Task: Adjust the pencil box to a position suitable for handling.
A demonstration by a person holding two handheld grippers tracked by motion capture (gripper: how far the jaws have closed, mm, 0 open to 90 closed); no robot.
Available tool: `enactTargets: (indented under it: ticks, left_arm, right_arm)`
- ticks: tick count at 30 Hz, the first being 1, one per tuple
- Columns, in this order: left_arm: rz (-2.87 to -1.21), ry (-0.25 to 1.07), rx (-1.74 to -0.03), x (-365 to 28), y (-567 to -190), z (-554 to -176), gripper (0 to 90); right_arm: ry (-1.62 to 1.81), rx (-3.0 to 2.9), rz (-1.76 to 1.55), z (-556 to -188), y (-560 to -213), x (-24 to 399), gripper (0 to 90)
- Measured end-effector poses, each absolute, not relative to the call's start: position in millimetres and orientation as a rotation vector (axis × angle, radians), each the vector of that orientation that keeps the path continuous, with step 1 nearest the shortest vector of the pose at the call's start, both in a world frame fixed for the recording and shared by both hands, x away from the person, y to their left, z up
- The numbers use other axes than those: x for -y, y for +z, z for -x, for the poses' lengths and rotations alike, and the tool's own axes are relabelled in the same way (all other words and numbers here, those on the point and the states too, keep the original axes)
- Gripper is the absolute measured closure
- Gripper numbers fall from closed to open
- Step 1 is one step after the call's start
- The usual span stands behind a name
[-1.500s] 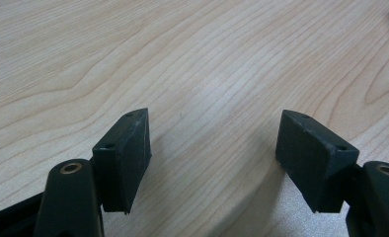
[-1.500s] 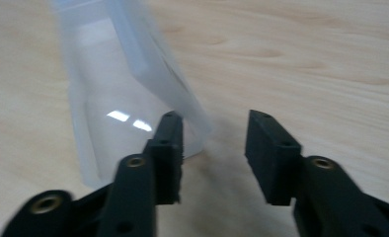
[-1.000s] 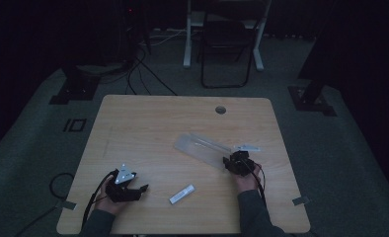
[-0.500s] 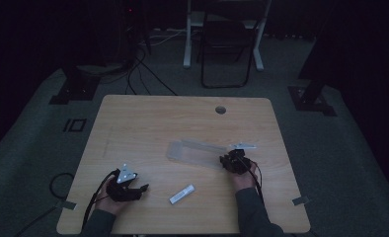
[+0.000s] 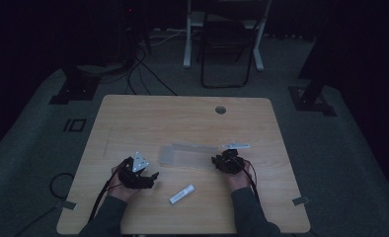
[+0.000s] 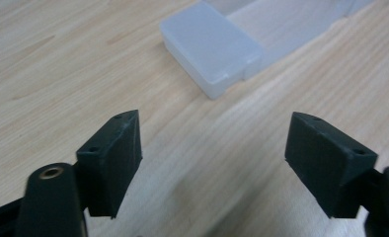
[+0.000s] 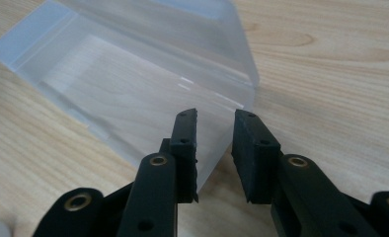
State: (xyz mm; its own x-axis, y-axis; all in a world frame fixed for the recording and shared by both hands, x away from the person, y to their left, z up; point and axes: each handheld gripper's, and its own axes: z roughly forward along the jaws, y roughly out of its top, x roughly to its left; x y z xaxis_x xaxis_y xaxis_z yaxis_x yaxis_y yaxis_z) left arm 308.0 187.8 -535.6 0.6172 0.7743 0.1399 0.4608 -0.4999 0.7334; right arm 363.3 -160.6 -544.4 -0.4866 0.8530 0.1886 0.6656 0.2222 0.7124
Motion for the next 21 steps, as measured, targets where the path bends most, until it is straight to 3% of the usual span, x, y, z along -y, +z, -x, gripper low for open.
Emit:
enactTargets:
  ticks: [13, 21]
  left_arm:
    - [-2.175, 0.573, -1.003, -186, -543, -321, 17.0]
    - [-2.227, 0.551, -0.894, -177, -545, -312, 14.8]
  right_arm:
    - [1.097, -2.302, -1.400, -372, -549, 147, 80.1]
    - [1.101, -2.329, -1.349, -372, -549, 130, 83.6]
